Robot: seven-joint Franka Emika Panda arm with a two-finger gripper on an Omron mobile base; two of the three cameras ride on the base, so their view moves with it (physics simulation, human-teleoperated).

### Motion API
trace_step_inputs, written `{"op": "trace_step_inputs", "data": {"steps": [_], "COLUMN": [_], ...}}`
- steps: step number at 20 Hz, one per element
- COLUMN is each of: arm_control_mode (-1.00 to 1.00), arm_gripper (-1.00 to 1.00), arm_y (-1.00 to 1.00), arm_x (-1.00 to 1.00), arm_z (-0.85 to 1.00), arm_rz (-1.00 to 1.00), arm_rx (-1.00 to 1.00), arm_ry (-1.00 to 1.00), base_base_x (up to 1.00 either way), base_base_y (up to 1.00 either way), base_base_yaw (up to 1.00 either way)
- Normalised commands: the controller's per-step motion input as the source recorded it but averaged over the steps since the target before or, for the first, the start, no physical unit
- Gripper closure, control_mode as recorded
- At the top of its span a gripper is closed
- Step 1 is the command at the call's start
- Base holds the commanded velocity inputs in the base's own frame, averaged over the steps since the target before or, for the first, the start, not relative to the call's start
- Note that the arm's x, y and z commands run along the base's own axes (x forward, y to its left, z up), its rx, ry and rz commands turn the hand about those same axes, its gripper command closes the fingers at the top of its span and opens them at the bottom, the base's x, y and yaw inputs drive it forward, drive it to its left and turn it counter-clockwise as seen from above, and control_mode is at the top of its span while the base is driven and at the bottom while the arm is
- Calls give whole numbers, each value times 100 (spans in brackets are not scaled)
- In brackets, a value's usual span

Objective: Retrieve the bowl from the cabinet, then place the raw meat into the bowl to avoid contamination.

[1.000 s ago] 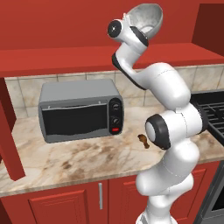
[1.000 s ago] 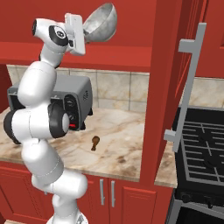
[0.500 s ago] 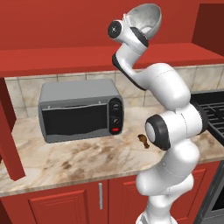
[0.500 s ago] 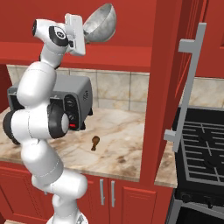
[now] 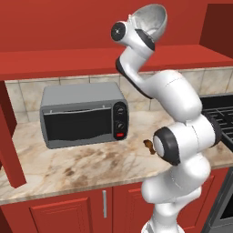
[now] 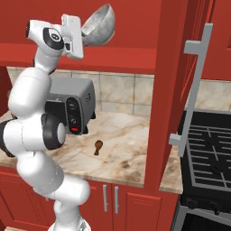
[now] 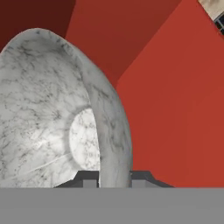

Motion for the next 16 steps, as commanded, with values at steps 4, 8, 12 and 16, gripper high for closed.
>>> {"op": "trace_step_inputs", "data": {"steps": [4, 8, 12, 16], "arm_control_mode": [-100, -100, -100, -100], "arm_gripper": [100, 100, 100, 100], "arm_y": [2, 3, 4, 7], "arm_x": [-59, -64, -73, -77], "arm_z": [0, 0, 0, 0], "arm_rz": [0, 0, -1, -1], "arm_rx": [0, 0, 0, 0], "arm_ry": [-5, -5, -2, 0], "base_base_x": [0, 0, 0, 0], "base_base_y": [0, 0, 0, 0], "base_base_yaw": [0, 0, 0, 0]}}
